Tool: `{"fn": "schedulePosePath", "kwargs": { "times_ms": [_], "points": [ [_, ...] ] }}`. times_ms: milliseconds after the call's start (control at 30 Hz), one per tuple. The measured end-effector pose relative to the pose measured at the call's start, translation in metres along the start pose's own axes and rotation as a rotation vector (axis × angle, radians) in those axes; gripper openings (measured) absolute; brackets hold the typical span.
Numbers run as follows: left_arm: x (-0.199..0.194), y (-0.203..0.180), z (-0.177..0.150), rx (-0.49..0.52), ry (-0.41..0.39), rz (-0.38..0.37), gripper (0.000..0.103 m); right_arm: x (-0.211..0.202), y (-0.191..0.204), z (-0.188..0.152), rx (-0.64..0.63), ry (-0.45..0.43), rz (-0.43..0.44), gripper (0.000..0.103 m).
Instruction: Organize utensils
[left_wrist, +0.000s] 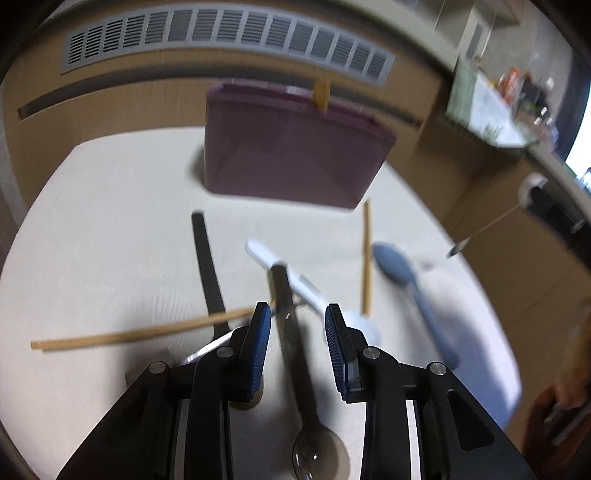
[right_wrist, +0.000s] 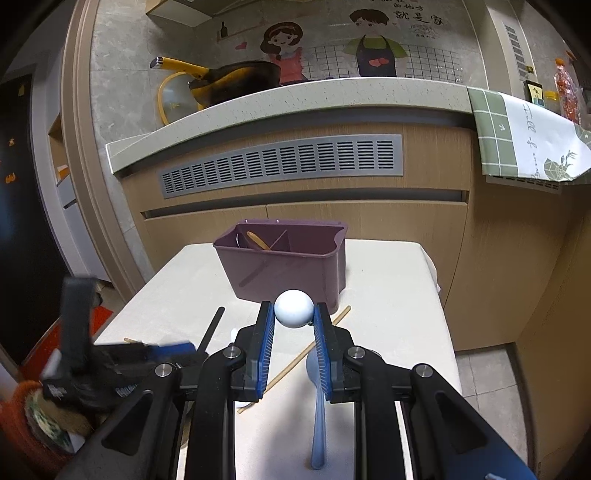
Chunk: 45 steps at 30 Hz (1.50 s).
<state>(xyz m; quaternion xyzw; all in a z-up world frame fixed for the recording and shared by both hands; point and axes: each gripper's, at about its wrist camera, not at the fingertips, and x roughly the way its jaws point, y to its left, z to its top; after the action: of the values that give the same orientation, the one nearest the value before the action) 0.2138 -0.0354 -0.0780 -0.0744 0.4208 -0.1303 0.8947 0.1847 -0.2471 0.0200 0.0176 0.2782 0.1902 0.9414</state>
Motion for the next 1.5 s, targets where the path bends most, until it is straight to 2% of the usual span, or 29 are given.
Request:
{"fn": "schedulePosePath", "kwargs": {
  "times_ms": [33,133,300,400,433,467,600,800,1167,1267,1500],
  "points": [
    [0.005,-0.002,-0.002,0.001,0.02,0.029,0.031,0.0,-0.001,-0.001,0.002,0.001,-0.001,0.019],
    [0.017,-0.004,-0.002,-0.012,0.073,0.046,0.031,0.0,-0.005,-0.004,0.011,0.001,0.0,0.019],
    [0.031,-0.01,0.013,0.019,0.083,0.091,0.03,0.004,-0.008,-0.008,0.031,0.012,0.015,0.019],
    [0.035,-0.009,0.021,0.018,0.096,0.097,0.012,0.004,-0.008,-0.007,0.032,0.015,0.019,0.019],
    [0.033,-0.006,0.023,0.004,0.092,0.073,0.012,0.002,-0.008,-0.006,0.029,0.011,0.02,0.019],
    [0.022,-0.004,0.024,-0.008,0.059,0.048,0.012,0.0,-0.008,-0.004,0.023,0.006,0.02,0.019],
    [-0.019,0.002,0.026,-0.013,-0.071,0.024,0.012,-0.009,-0.01,0.002,0.014,-0.012,0.032,0.019],
    [-0.053,0.009,0.027,-0.038,-0.165,-0.003,0.011,-0.004,-0.011,0.006,0.056,0.004,0.049,0.019],
    [-0.075,0.012,0.028,-0.041,-0.224,-0.021,0.01,-0.006,0.0,0.011,0.021,0.002,0.05,0.019],
    [-0.086,0.01,0.029,-0.028,-0.259,-0.016,0.004,-0.006,0.001,0.011,0.018,0.001,0.046,0.019],
    [-0.096,0.006,0.031,-0.008,-0.29,-0.008,0.003,-0.006,0.004,0.011,0.012,0.002,0.051,0.019]
  ]
}}
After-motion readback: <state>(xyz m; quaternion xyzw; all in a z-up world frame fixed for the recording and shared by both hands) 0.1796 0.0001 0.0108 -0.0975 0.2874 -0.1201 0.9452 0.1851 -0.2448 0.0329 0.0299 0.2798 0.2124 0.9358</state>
